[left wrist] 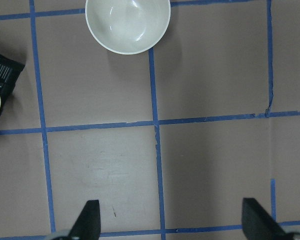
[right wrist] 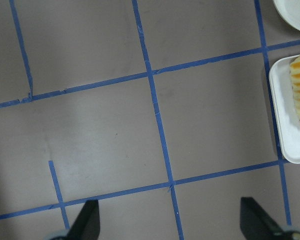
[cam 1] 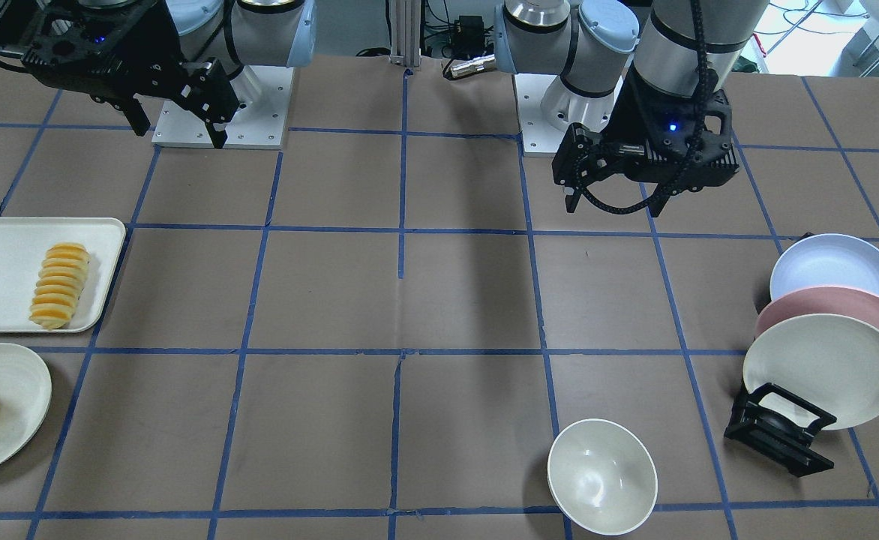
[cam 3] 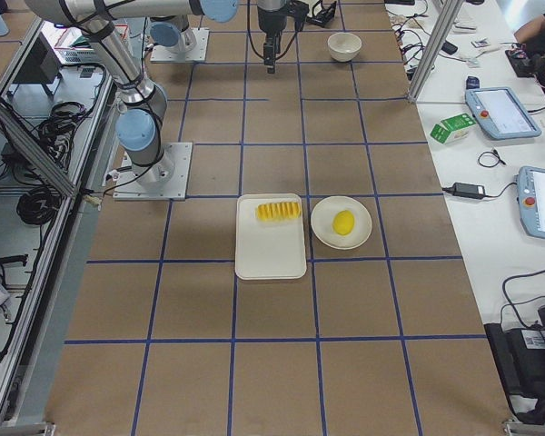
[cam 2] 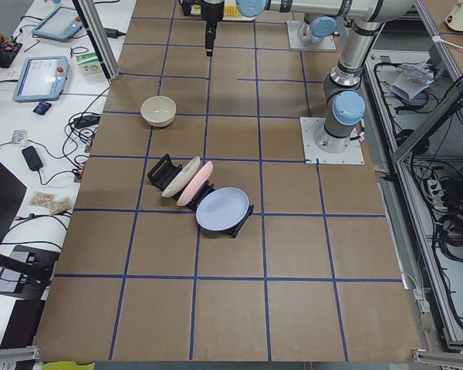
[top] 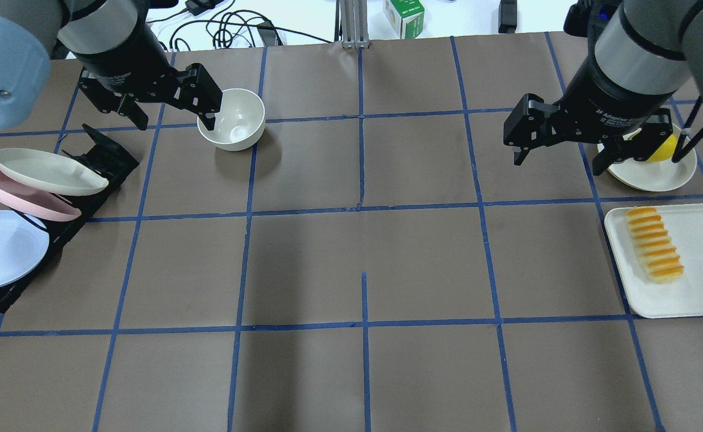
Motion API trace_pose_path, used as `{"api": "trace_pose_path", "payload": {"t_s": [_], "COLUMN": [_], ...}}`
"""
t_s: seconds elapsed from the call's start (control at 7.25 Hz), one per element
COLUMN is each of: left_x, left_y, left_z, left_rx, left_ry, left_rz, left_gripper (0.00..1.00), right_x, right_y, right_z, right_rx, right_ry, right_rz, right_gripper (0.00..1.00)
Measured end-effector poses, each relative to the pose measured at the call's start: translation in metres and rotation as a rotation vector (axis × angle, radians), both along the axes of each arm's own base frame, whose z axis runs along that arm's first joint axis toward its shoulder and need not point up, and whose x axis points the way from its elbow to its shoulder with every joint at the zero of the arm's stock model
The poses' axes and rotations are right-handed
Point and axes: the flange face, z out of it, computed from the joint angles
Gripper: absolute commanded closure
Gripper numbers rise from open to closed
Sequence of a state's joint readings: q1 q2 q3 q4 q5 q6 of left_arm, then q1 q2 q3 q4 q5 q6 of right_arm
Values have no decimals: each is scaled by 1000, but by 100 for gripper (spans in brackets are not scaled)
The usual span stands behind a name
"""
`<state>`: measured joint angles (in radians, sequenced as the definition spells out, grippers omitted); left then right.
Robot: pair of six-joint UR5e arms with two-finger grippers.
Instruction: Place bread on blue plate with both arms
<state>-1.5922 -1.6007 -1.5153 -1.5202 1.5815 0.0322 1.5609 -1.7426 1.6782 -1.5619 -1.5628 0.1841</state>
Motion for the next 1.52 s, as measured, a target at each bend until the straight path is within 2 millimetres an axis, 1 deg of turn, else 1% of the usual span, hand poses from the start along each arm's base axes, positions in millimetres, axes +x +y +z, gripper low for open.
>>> {"api": "trace_pose_path", "payload": {"t_s": [0.28,0.41,0.55,0.69,0.83,0.97,1.1,1.24,1.38,1.52], "left_x": [0,0,2,18,55,103,150,210,280,342], "left_y": [1,1,3,4,5,7,8,11,18,27], "left_z": [0,0,2,5,7,4,-7,-23,-44,-65], "left_rx": [0,0,-3,2,28,70,104,129,164,188], "left_ry": [0,0,-4,-22,-58,-91,-107,-120,-124,-121], "left_rz": [0,1,0,21,83,160,233,319,391,433], "left_gripper": [0,0,0,0,0,0,0,0,0,0], "right_x": [-1,-7,-24,-52,-84,-113,-140,-167,-198,-232], "right_y": [-1,-3,-8,-14,-18,-19,-23,-29,-36,-37], "right_z": [0,-1,-6,-20,-39,-51,-61,-81,-110,-138], "right_rx": [-1,0,10,37,70,84,78,83,94,98], "right_ry": [3,6,6,3,0,-2,0,-2,-2,9], "right_rz": [3,-9,-44,-90,-103,-57,3,44,77,101], "right_gripper": [0,0,0,0,0,0,0,0,0,0]}}
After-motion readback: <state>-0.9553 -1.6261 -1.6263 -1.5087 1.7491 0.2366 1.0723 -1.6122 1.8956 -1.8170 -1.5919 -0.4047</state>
